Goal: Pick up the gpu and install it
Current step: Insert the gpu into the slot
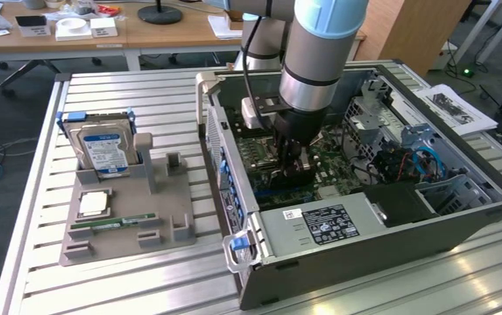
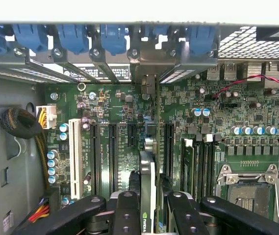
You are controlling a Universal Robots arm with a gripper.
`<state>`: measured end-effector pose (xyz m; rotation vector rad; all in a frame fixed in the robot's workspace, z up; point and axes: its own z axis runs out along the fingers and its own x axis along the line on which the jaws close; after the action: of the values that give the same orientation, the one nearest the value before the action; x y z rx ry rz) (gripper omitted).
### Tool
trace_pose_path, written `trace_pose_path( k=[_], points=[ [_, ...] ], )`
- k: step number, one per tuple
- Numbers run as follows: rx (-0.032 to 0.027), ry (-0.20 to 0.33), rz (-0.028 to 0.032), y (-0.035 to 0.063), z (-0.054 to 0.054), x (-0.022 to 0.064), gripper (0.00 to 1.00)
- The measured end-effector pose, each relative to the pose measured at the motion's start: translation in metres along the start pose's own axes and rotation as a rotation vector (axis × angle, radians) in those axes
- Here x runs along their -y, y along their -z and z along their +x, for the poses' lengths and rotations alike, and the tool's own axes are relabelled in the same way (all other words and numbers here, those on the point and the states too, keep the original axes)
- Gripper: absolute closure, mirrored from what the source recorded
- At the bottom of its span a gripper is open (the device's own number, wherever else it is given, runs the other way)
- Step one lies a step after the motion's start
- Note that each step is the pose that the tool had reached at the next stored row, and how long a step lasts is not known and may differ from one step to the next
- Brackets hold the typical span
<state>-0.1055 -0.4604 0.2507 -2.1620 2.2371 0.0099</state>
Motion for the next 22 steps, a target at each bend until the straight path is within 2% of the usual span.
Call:
trace_pose_path(
  k=[2,3,5,8,9,10,15,22],
  points=[
    [0.0003,0.0,-0.0004,0.0,0.0,-0.0002,0.73],
    [0.0001,0.0,0.0,0.0,0.0,-0.0001,0.67],
    [0.0,0.0,0.0,0.0,0.0,-0.0001,0.67],
    [0.0,0.0,0.0,0.0,0.0,0.0,0.49],
    [0.0,0.0,0.0,0.0,0.0,0.0,0.49],
    [0.0,0.0,0.0,0.0,0.0,0.0,0.43],
    [-0.0001,0.0,0.0,0.0033,0.0,0.0,0.43],
    [-0.0001,0.0,0.0,0.025,-0.001,0.0004,0.43]
  ],
)
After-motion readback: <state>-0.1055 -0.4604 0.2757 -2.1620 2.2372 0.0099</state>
